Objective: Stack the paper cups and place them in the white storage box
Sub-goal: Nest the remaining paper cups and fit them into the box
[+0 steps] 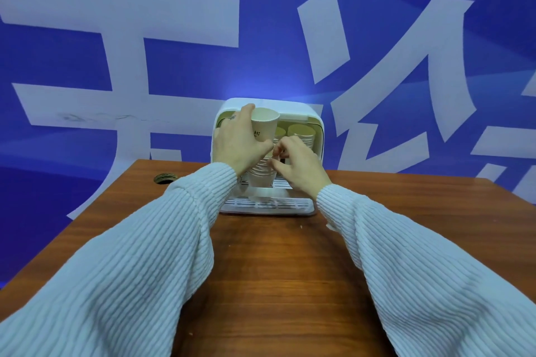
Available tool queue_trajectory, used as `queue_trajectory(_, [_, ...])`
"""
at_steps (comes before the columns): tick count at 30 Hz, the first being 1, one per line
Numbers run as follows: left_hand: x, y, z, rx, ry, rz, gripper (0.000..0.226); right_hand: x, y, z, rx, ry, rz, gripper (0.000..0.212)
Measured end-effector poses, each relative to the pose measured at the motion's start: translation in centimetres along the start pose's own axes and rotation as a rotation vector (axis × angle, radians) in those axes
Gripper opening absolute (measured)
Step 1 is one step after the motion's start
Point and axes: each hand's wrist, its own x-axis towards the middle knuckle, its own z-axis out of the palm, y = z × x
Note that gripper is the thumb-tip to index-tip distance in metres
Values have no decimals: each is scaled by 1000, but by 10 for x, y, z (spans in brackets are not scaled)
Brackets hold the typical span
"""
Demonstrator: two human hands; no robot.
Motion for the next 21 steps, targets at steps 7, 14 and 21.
queue_trajectory(7, [5,1,4,122,-93,61,84,5,1,-4,98,3,48,22])
queue_trajectory(14, [-6,-8,13,316,-126,172,81,2,6,-10,193,50,83,73])
queue_trajectory(21, [-5,-9,8,438,-65,246,64,3,3,-12,95,-12,14,60])
